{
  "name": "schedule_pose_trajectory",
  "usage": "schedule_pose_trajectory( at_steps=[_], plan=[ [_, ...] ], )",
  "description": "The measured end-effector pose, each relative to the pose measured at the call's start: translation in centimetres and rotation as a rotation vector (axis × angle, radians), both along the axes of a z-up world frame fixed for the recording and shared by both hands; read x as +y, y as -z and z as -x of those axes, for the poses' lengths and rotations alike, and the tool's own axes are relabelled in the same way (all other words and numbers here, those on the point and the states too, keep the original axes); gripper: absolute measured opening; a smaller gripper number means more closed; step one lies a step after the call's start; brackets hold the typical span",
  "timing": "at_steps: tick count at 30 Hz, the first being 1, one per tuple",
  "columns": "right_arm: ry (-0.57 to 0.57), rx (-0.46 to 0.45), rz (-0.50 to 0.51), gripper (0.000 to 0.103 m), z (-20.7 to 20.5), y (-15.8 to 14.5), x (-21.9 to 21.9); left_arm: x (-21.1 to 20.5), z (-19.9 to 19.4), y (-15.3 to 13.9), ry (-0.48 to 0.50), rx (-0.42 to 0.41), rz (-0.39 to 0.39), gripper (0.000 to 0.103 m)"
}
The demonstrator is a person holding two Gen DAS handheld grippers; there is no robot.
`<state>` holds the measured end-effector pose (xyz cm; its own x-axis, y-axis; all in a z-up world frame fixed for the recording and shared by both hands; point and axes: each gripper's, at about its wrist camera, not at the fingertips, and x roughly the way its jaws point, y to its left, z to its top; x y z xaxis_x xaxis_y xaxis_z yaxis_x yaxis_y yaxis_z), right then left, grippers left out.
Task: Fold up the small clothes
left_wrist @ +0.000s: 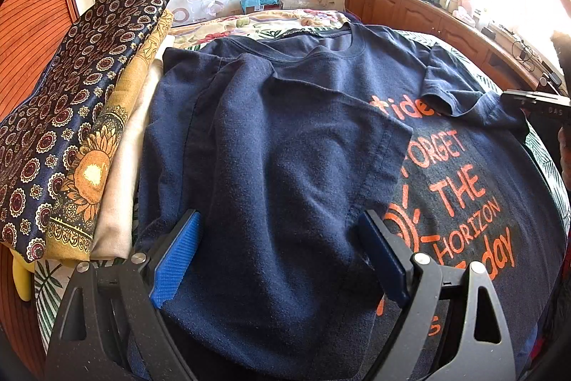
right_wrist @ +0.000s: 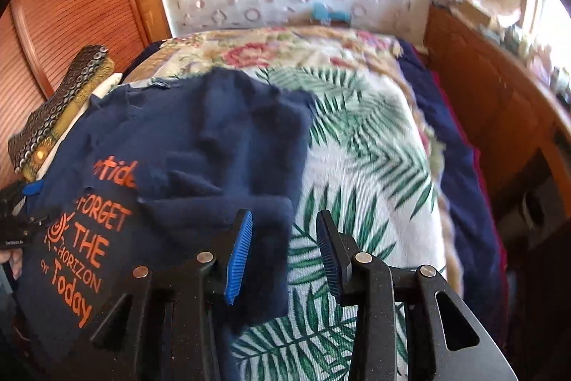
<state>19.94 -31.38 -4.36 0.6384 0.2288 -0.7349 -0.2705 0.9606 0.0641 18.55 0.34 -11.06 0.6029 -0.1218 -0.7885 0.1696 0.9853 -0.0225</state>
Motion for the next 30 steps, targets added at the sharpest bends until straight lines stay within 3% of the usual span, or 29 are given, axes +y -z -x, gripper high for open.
schedule_pose_trajectory(
  at_steps=[3, 5, 11, 15, 17, 20, 23, 30],
  plan=[
    [-0.009, 0.024, -0.035, 0.038, -0.9, 0.3, 1.3, 0.0, 0.0, 0.0, 0.000, 0.000, 0.000, 0.089],
    [-0.045, 0.008, -0.047, 0.005, -0.9, 0.1, 1.9, 0.0, 0.0, 0.0, 0.000, 0.000, 0.000, 0.089],
    [-0.151, -0.105, -0.047, 0.003, 2.3, -2.1, 3.4, 0.0, 0.0, 0.0, 0.000, -0.001, 0.000, 0.089],
    [-0.269, -0.119, 0.000, 0.003, 5.9, -2.0, 5.1, 0.0, 0.0, 0.0, -0.001, -0.001, 0.000, 0.089],
    [-0.309, -0.071, 0.012, 0.003, 7.0, -0.7, 5.7, 0.0, 0.0, 0.0, -0.001, -0.001, 0.000, 0.089],
    [-0.314, -0.011, 0.049, 0.003, 7.7, 1.6, 6.0, 0.0, 0.0, 0.0, -0.001, -0.001, 0.000, 0.089],
    [-0.309, 0.017, 0.005, 0.003, 8.0, 1.9, 5.9, -0.1, -0.1, 0.0, -0.001, 0.000, 0.000, 0.089],
    [-0.276, -0.066, 0.015, 0.010, 7.7, 0.2, 6.2, 0.0, 0.0, 0.0, -0.002, -0.001, -0.001, 0.089]
  ],
)
